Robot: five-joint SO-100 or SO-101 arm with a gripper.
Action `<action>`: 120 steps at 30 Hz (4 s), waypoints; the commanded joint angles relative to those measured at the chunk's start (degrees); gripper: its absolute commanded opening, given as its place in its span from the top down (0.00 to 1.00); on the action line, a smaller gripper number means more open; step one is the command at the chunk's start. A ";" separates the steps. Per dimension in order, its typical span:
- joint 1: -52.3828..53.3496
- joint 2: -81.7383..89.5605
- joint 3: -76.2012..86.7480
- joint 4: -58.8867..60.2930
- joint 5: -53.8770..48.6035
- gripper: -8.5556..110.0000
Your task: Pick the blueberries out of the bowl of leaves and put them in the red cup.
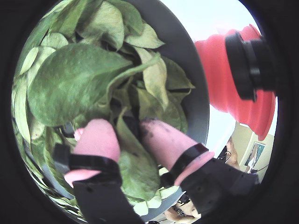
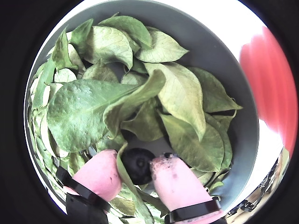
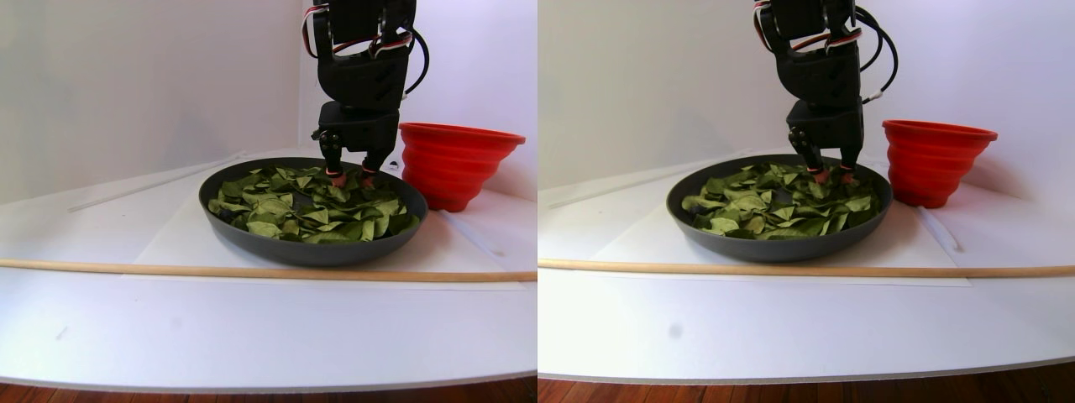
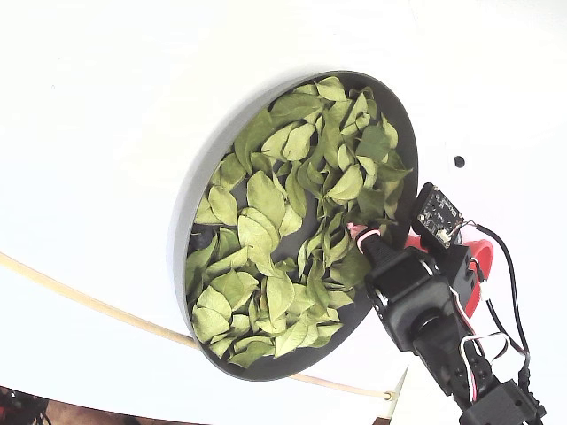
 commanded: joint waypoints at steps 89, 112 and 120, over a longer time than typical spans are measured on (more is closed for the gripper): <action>18.37 21.88 -11.34 17.49 -6.24 0.84; 15.47 24.61 -8.00 17.75 -5.27 0.76; 12.57 29.09 -6.33 19.25 -4.57 0.77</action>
